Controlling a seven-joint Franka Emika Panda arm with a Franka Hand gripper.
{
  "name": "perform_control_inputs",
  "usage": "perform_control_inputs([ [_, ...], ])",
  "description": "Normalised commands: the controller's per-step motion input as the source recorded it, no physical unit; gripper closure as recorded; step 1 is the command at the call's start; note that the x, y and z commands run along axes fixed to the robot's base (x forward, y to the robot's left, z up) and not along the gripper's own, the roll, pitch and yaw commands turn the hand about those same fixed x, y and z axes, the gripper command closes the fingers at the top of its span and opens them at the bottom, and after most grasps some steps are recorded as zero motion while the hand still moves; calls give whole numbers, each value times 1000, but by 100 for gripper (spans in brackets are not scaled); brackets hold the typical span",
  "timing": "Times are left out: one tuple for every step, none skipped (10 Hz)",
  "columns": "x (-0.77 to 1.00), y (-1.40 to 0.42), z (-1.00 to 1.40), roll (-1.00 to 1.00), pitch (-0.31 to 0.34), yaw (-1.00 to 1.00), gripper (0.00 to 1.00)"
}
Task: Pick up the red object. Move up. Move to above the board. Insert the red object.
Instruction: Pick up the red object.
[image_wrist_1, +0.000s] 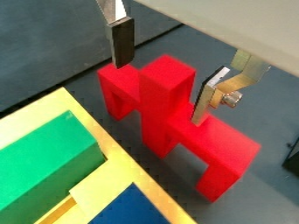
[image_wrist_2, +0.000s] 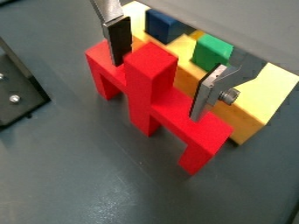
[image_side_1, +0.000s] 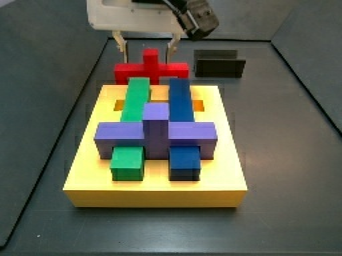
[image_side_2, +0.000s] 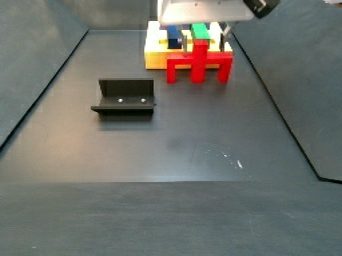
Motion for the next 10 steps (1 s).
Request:
perform_control_inputs([
  [0,0,-54,110,46,-143,0],
  [0,0,0,76,47,-89,0],
  [0,0,26,29,33,0,0],
  [0,0,171,0,7,0,0],
  [0,-40,243,0,0,31,0],
  [0,-20,249,0,0,11,0],
  [0,0,0,14,0,0,0],
  [0,0,0,41,0,0,0],
  [0,0,0,37,0,0,0],
  [0,0,0,0,0,0,0],
])
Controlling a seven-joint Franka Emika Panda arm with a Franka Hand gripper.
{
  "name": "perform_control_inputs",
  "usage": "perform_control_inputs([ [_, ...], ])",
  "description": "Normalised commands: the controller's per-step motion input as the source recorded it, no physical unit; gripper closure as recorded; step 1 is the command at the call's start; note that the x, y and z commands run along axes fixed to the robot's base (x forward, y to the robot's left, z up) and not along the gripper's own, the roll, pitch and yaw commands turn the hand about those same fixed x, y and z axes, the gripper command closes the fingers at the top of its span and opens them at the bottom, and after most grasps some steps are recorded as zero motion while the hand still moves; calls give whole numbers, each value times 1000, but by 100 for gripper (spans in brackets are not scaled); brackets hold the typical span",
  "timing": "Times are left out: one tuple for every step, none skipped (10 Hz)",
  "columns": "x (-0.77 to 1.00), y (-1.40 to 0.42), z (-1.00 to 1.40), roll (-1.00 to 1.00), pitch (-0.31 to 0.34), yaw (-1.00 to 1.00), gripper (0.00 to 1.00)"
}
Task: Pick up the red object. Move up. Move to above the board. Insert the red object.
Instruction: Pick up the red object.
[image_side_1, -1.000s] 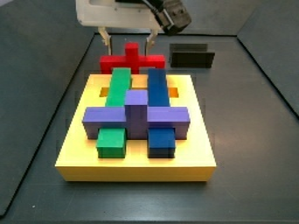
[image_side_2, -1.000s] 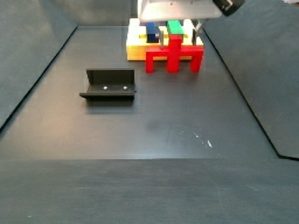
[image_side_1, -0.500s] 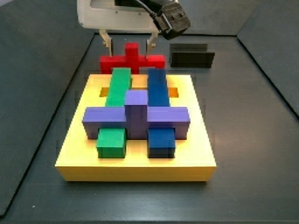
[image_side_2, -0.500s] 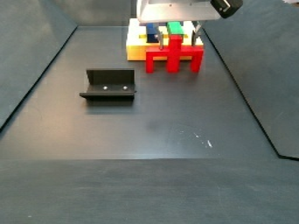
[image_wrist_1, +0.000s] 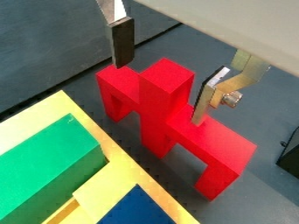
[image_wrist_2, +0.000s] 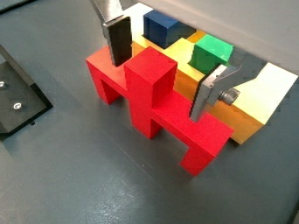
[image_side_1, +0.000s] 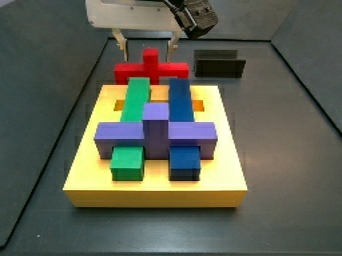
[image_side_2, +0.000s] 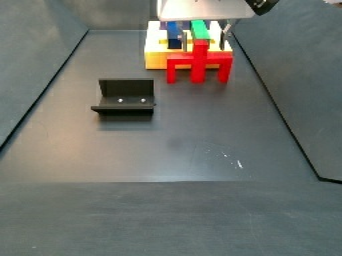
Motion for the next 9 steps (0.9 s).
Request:
perform_control_inputs([
  [0,0,0,0,0,0,100],
  [0,0,0,0,0,0,100],
  [0,0,0,0,0,0,100],
  [0,0,0,0,0,0,100],
  [0,0,0,0,0,0,100],
  [0,0,0,0,0,0,100],
  [0,0,0,0,0,0,100],
  [0,0,0,0,0,0,100],
  [0,0,0,0,0,0,100],
])
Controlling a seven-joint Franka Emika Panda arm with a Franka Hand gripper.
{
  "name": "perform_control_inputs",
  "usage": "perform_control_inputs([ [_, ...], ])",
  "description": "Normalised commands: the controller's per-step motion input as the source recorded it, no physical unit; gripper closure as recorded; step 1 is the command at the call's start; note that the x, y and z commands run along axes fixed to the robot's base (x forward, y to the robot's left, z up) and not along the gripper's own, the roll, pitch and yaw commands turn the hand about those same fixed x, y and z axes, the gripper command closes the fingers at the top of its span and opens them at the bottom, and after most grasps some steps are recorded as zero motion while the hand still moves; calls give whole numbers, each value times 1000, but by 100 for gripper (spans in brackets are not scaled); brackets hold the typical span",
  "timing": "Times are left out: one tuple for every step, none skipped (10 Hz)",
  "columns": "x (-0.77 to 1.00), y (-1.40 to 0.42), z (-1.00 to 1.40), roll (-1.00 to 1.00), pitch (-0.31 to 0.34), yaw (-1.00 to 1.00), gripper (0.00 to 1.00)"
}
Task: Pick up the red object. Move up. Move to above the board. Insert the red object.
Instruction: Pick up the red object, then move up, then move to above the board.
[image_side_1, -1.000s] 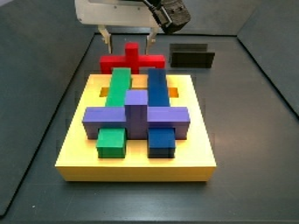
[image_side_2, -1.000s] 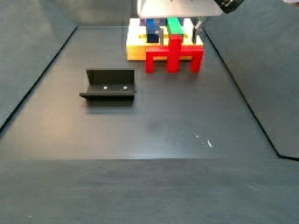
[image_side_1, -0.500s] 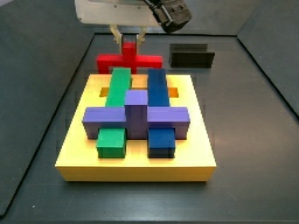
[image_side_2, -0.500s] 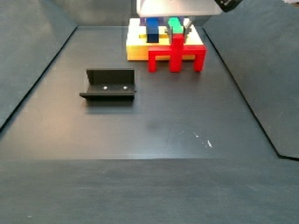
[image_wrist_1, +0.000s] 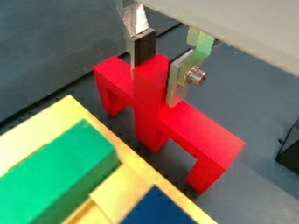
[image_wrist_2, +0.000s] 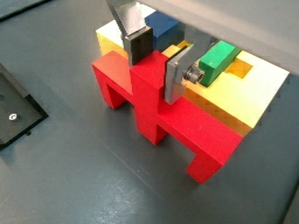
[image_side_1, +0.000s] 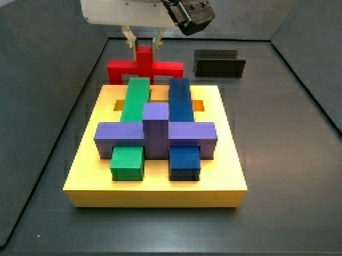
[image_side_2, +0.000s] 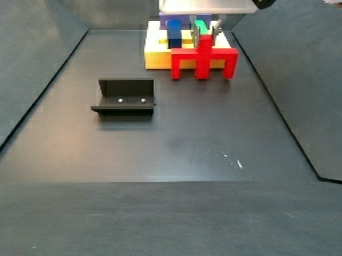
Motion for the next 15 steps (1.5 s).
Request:
perform_control_inputs([
  [0,0,0,0,0,0,100],
  [0,0,0,0,0,0,100],
  [0,0,0,0,0,0,100],
  [0,0,0,0,0,0,100],
  [0,0,0,0,0,0,100],
  [0,0,0,0,0,0,100],
  [0,0,0,0,0,0,100],
  [0,0,833,0,0,0,100],
  [-53,-62,747,-3,45,50,100],
  [-62,-53,480,-24,66,46,100],
  [-19,-24,212,-43,51,26,100],
  [0,0,1400,0,0,0,100],
  [-20,4,1400,13,16,-7,100],
  [-66,-2,1400,-15,26,-8,100],
  [-2,14,1400,-34,20,-8,100],
])
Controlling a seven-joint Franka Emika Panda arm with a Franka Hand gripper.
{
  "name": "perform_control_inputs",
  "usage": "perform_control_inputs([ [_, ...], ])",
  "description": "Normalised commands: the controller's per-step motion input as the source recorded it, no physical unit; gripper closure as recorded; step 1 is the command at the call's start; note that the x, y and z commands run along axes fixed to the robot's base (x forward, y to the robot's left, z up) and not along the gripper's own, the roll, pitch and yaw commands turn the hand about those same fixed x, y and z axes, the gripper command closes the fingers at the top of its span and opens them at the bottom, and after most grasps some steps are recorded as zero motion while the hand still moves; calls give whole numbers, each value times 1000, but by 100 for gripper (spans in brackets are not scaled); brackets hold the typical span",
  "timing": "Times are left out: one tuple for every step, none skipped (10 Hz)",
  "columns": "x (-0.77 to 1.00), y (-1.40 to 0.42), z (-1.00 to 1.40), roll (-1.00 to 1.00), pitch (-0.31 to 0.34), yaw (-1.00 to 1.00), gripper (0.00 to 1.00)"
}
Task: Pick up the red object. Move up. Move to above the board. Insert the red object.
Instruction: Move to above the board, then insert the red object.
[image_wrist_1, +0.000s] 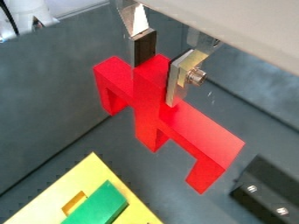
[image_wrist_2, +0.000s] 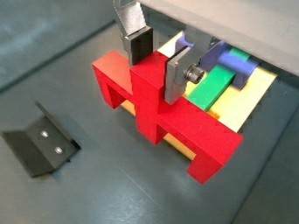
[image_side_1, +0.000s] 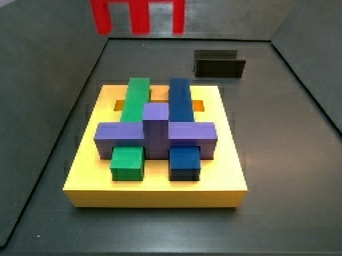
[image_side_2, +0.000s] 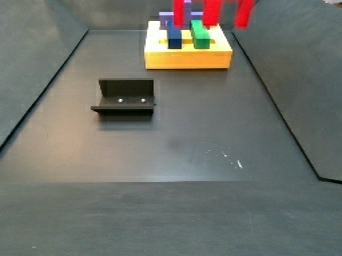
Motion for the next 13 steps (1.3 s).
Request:
perform_control_inputs([
  [38,-1,716,-21,92,-11,100],
  [27,3,380,-26,97,-10,100],
  [34,6,180,-30,66,-7,100],
  [532,-1400,431,-141,206,-36,100],
  [520,-1400,397,-137,211,-31,100],
  [635,-1400,355,2,281,1,100],
  [495,-937,241,4,267,2,100],
  [268,-504,147,52,209,9,100],
  [139,-251,84,61,138,15,100],
  [0,140,-451,114,0,0,100],
  [0,231,-680,153,-33,0,100],
  [0,280,-983,166,-44,0,100],
  [0,269,-977,110,-66,0,100],
])
